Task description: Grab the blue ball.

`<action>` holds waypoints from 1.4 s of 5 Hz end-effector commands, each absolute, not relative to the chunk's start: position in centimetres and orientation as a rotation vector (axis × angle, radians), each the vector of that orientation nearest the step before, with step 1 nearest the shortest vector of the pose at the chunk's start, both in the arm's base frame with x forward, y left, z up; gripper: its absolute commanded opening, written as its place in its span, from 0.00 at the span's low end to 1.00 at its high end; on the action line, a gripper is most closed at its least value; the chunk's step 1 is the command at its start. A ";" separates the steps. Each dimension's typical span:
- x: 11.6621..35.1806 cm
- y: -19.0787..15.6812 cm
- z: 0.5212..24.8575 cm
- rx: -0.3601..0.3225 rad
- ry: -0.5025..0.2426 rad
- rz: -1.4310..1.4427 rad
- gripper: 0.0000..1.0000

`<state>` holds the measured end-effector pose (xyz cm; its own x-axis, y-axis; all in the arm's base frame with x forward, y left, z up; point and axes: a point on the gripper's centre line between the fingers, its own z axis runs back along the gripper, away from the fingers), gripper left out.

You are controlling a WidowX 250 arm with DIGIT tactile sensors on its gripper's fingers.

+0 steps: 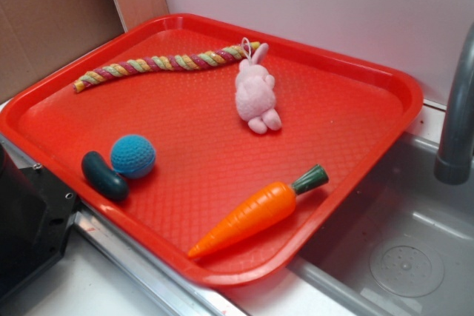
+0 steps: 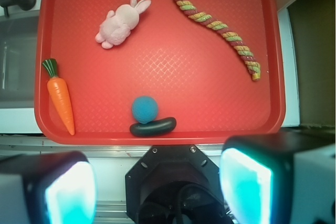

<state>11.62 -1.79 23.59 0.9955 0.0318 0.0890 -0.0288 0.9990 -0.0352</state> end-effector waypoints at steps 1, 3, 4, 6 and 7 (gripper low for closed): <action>11.6 -1.8 23.6 -0.034 -0.090 0.030 1.00; 12.6 -2.4 20.3 -0.042 -0.135 0.123 1.00; 13.2 -2.4 17.6 -0.055 -0.145 0.173 1.00; 13.9 -2.9 12.3 -0.036 -0.151 0.227 1.00; 14.5 -3.2 9.9 -0.062 -0.142 0.202 1.00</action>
<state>14.02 -3.23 9.24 0.9724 0.2052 0.1107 -0.1991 0.9779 -0.0636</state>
